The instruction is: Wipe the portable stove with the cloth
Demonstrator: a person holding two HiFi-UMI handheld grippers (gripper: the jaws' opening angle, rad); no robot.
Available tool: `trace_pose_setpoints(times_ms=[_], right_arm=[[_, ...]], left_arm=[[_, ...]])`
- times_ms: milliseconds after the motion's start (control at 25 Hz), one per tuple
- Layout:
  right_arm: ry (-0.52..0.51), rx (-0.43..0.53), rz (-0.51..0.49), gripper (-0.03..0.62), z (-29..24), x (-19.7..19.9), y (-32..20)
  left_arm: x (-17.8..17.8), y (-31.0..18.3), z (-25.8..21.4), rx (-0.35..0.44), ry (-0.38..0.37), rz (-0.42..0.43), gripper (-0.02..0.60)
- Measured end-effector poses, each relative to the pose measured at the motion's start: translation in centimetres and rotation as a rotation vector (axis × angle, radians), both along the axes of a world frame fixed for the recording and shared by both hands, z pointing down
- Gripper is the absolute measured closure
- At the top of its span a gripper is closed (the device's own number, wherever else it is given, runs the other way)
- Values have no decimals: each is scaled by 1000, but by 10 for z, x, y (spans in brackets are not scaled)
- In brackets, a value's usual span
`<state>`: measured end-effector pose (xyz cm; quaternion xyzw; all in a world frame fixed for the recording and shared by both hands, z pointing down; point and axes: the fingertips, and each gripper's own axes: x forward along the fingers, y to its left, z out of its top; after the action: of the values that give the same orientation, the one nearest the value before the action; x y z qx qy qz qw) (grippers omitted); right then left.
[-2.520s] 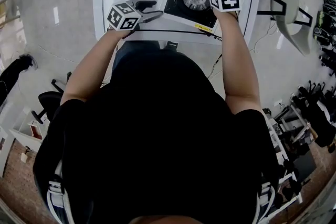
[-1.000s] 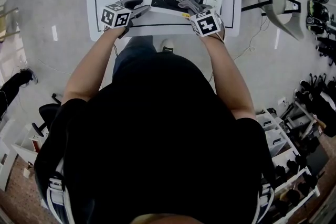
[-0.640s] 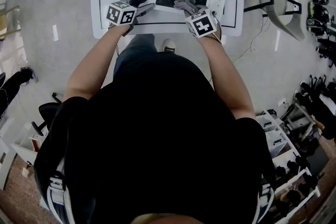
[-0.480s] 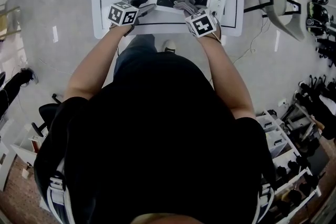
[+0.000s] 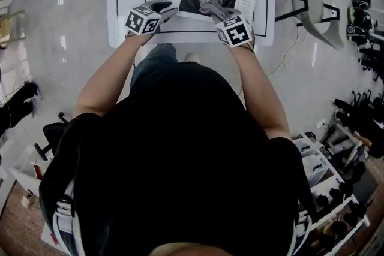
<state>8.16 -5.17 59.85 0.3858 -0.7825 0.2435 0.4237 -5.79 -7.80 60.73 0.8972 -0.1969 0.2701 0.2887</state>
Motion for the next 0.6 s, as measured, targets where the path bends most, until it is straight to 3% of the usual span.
trace_pose_setpoints(times_ms=[600], right_arm=[[-156,299,27,482,-152,63,18]], left_arm=[[20,9,-155,246,121,-76,423]])
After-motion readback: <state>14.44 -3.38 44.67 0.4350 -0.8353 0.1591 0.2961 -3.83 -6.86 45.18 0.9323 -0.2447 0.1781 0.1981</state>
